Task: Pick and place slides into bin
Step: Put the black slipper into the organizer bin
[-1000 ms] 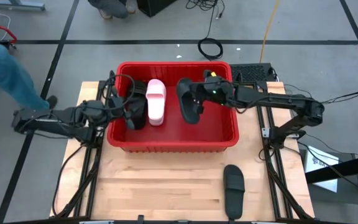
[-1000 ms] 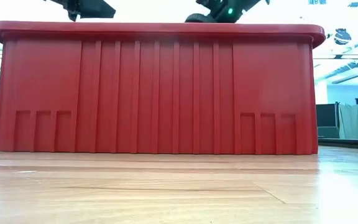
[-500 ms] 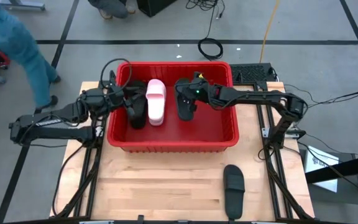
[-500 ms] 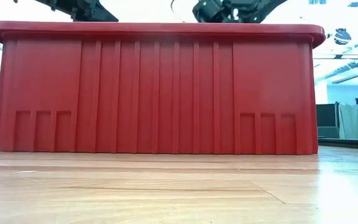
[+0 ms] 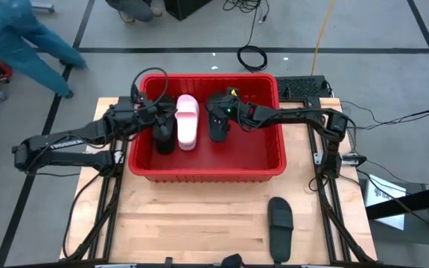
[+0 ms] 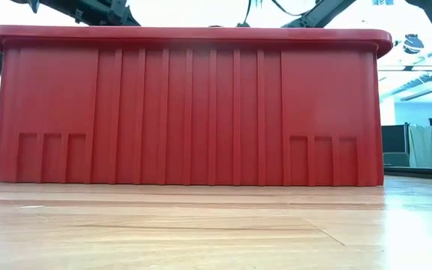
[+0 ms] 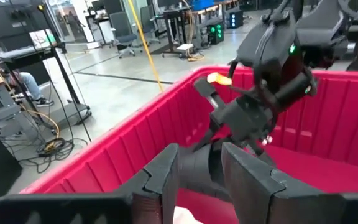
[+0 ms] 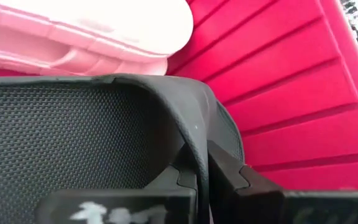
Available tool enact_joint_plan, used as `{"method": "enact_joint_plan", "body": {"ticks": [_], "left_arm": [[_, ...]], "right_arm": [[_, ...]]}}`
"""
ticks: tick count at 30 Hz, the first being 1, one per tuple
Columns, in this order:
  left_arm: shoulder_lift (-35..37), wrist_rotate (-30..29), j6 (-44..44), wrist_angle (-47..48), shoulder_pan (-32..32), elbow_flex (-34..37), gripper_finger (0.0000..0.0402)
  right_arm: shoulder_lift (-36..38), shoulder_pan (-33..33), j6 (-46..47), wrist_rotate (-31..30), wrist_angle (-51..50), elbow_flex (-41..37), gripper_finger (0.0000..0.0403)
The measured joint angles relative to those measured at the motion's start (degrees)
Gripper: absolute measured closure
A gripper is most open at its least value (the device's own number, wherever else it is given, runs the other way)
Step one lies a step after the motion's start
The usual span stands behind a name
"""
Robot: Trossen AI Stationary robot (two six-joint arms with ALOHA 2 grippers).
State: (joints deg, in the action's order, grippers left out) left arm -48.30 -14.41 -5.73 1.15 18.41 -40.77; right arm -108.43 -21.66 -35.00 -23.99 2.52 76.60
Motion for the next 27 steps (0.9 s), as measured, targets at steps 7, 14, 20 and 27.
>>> {"method": "enact_joint_plan", "body": {"ticks": [7, 14, 20, 27], "left_arm": [[-0.8, 0.8, -1.2, -2.3, 0.3, 0.0, 0.0275], [-0.8, 1.4, -2.4, -3.5, 0.3, 0.0, 0.0275], [-0.8, 1.4, -3.2, -4.1, 0.3, 0.0, 0.0275], [-0.8, 1.4, -3.4, -4.1, 0.3, 0.0, 0.0275]], "right_arm": [[-0.9, -0.8, 0.3, 0.3, 1.3, 0.0, 0.0399], [-0.9, -1.1, 0.9, 0.6, 2.9, 0.0, 0.0399], [-0.9, -1.8, 1.4, 2.0, 3.1, 0.0, 0.0399], [-3.8, -1.8, 1.9, 2.9, 1.4, 3.8, 0.0399]]}}
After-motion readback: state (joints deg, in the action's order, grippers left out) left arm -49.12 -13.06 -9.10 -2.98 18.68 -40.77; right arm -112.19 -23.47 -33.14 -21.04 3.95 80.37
